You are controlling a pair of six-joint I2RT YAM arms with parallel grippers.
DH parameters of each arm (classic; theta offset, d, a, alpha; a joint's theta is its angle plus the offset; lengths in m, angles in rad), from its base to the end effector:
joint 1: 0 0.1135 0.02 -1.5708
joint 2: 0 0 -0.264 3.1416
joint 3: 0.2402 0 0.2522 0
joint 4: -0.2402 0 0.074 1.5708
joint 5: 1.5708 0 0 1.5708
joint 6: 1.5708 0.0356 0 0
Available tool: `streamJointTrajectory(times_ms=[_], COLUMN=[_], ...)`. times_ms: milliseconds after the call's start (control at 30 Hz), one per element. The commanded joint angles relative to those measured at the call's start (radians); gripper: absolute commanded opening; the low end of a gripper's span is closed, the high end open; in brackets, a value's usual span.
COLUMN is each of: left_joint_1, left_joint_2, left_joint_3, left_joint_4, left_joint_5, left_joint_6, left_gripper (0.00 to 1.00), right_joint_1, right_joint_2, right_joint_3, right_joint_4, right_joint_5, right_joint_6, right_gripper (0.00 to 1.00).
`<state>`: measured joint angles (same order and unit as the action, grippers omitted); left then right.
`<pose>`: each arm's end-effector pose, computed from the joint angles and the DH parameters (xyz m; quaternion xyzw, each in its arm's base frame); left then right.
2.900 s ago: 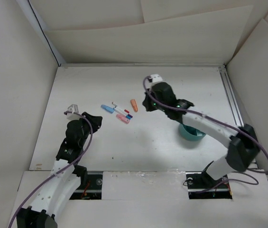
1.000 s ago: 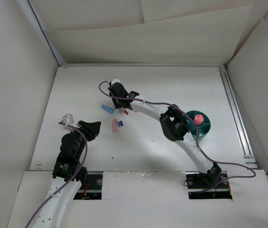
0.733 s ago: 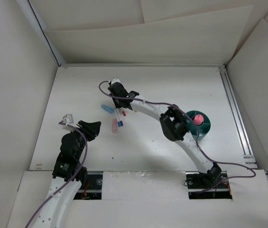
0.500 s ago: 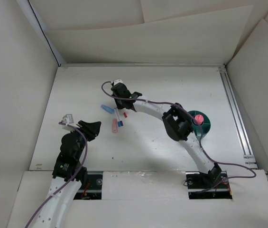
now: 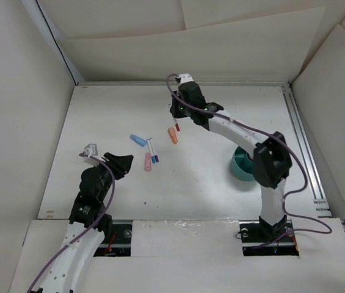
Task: Sort the stationery into containers
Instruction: Pick up the pen from the center of the board, then place the pen in the storage box.
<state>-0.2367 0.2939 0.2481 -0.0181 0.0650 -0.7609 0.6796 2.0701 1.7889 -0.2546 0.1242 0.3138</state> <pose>0.1201 -0.0313 0.2317 -0.1674 0.7098 -0.3479 0.5891 0.3858 0.3060 0.2791 -0.1276 0.8585 0.1879 0.4598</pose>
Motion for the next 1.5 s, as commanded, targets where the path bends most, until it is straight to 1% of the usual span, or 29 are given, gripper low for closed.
streamJointTrajectory(times_ms=[0, 33, 67, 100, 133, 167, 200, 233, 267, 300, 333, 367, 400, 467, 600, 800, 900, 1067, 1167, 1467], left_joint_1=[-0.004, -0.004, -0.004, -0.004, -0.004, -0.004, -0.004, -0.004, -0.004, -0.004, -0.013, -0.013, -0.013, -0.013, -0.013, -0.013, -0.013, -0.013, -0.013, -0.013], left_joint_2=[0.042, 0.053, 0.062, 0.071, 0.085, 0.085, 0.085, 0.094, 0.094, 0.094, 0.094, 0.094, 0.094, 0.105, 0.129, 0.14, 0.14, 0.16, 0.169, 0.16], left_joint_3=[-0.004, -0.004, -0.004, -0.004, -0.004, -0.013, -0.013, -0.023, -0.023, -0.023, -0.023, -0.023, -0.023, -0.023, -0.023, -0.023, -0.023, -0.023, -0.023, -0.032], left_joint_4=[0.093, 0.108, 0.118, 0.139, 0.15, 0.159, 0.168, 0.187, 0.187, 0.197, 0.198, 0.207, 0.207, 0.207, 0.216, 0.216, 0.225, 0.244, 0.244, 0.244], left_joint_5=[0.047, 0.07, 0.07, 0.085, 0.102, 0.102, 0.113, 0.113, 0.124, 0.124, 0.124, 0.133, 0.133, 0.142, 0.151, 0.16, 0.16, 0.16, 0.16, 0.16], left_joint_6=[-0.005, -0.005, -0.005, -0.005, -0.005, -0.005, -0.005, -0.005, -0.005, -0.014, -0.014, -0.014, -0.014, -0.014, -0.005, -0.005, -0.005, -0.005, -0.005, -0.005], left_gripper=[0.34, 0.34, 0.35, 0.35, 0.35, 0.35, 0.35, 0.35, 0.37, 0.37, 0.37, 0.37, 0.37, 0.37, 0.37, 0.37, 0.37, 0.37, 0.37, 0.37], right_joint_1=[-0.041, -0.075, -0.093, -0.112, -0.147, -0.169, -0.192, -0.215, -0.254, -0.271, -0.29, -0.331, -0.353, -0.415, -0.466, -0.466, -0.444, -0.381, -0.361, -0.284], right_joint_2=[-0.218, -0.272, -0.328, -0.443, -0.5, -0.555, -0.662, -0.715, -0.764, -0.809, -0.885, -0.916, -0.941, -0.992, -1.001, -0.909, -0.897, -0.877, -0.866, -0.834], right_joint_3=[-0.115, -0.156, -0.246, -0.29, -0.333, -0.412, -0.451, -0.489, -0.526, -0.601, -0.635, -0.687, -0.688, -0.75, -0.825, -0.896, -0.905, -0.937, -0.962, -0.982], right_joint_4=[0.121, 0.133, 0.146, 0.155, 0.164, 0.164, 0.164, 0.164, 0.173, 0.173, 0.184, 0.184, 0.184, 0.184, 0.205, 0.253, 0.272, 0.272, 0.272, 0.252], right_joint_5=[-0.023, 0.003, 0.018, 0.043, 0.111, 0.139, 0.162, 0.19, 0.257, 0.291, 0.32, 0.366, 0.386, 0.414, 0.437, 0.472, 0.482, 0.584, 0.597, 0.713], right_joint_6=[0.048, 0.059, 0.059, 0.059, 0.068, 0.068, 0.091, 0.102, 0.113, 0.113, 0.125, 0.139, 0.139, 0.162, 0.197, 0.217, 0.217, 0.217, 0.217, 0.217], right_gripper=[0.0, 0.0, 0.0, 0.0, 0.0, 0.0, 0.0, 0.0, 0.0, 0.0, 0.0, 0.0, 0.0, 0.0, 0.0, 0.0, 0.0, 0.0, 0.0, 0.0])
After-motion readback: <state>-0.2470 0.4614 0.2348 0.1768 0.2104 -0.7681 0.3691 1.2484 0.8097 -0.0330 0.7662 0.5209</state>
